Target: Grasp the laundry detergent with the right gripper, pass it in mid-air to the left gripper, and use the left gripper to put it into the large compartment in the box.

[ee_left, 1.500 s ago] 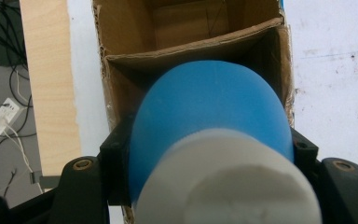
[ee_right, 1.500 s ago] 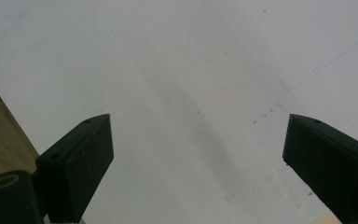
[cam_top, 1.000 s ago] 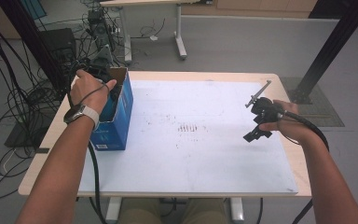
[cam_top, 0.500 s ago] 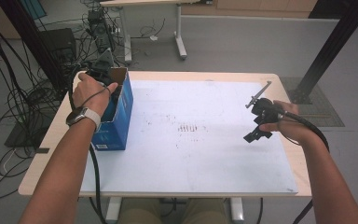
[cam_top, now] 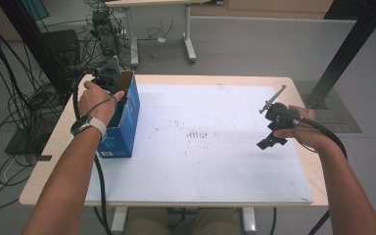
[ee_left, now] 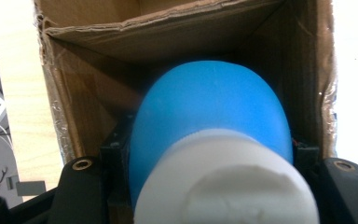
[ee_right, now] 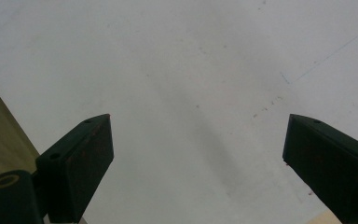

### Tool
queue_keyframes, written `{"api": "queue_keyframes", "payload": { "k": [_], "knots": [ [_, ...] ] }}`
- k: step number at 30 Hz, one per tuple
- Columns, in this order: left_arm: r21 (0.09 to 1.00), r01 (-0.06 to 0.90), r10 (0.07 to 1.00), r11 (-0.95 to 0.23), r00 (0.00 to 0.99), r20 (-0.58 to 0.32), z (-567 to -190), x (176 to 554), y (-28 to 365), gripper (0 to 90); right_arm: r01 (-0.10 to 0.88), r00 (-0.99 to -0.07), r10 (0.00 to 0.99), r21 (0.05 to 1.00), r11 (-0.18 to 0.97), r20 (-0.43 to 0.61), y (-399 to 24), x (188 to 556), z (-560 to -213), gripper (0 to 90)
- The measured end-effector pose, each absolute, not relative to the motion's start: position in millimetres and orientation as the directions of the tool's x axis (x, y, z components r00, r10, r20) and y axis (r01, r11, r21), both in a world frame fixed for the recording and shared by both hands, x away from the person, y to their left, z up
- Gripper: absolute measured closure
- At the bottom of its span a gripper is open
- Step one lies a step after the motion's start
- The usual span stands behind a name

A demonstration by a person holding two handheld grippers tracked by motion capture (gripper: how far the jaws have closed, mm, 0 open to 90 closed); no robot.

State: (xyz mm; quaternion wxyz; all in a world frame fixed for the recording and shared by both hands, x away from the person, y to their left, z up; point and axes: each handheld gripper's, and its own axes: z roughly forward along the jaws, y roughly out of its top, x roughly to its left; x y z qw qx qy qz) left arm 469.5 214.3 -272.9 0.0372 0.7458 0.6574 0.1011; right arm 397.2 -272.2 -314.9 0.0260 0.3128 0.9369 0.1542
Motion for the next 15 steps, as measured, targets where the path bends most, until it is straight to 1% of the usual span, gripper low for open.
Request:
{"api": "queue_keyframes", "payload": {
  "k": [4, 5, 15],
  "knots": [
    [0.179, 0.974, 0.987, -0.137, 0.119, 0.109, -278.6, 469.6, 215.5, 37.5, 0.579, -0.803, 0.594, 0.305, 0.756, 0.050, -272.6, 397.0, -316.5, 8.4],
    [0.188, 0.973, 0.987, -0.136, 0.117, 0.106, -279.2, 469.2, 216.3, 37.6, 0.580, -0.802, 0.596, 0.307, 0.754, 0.051, -273.0, 396.8, -316.8, 8.4],
    [0.186, 0.974, 0.989, -0.129, 0.113, 0.093, -279.5, 469.7, 219.1, 37.5, 0.584, -0.799, 0.599, 0.304, 0.753, 0.051, -273.1, 396.9, -317.2, 8.4]
  ]
}}
